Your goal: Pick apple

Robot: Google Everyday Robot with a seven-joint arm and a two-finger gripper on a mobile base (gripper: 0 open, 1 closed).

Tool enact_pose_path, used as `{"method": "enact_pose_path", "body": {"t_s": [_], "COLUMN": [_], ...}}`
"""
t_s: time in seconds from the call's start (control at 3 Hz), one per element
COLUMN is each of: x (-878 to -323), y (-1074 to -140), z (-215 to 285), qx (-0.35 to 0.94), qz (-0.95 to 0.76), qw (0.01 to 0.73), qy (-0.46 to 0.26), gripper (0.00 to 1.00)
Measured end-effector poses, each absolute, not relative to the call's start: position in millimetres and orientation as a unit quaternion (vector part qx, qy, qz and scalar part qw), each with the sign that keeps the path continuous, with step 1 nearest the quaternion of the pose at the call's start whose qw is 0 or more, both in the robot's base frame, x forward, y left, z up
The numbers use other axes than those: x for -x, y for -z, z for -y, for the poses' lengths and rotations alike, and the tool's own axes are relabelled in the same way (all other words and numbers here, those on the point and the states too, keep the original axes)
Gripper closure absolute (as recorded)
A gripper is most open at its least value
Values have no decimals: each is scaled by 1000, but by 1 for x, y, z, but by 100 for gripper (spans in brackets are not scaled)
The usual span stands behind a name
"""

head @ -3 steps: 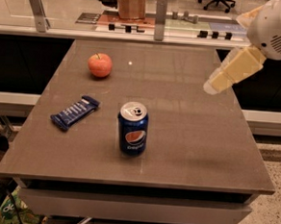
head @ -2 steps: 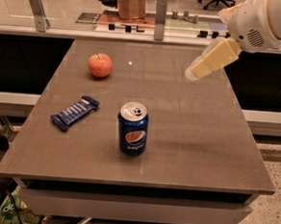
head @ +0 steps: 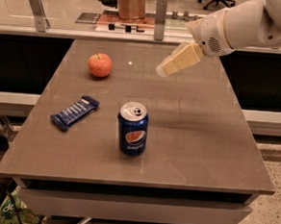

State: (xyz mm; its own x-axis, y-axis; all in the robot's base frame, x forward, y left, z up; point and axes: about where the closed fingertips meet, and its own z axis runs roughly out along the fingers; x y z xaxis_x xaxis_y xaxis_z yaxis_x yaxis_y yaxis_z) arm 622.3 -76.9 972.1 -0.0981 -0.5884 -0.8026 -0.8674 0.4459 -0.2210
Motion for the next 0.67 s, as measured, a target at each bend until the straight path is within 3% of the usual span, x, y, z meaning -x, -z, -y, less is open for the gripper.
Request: {"method": "enact_pose_path", "body": {"t_s": [0.67], "x": [-631], "y": [-967], "z": [66], "qx": [506], "qz": [-722], "qw": [442], "qy": [-167], "gripper": [0]}}
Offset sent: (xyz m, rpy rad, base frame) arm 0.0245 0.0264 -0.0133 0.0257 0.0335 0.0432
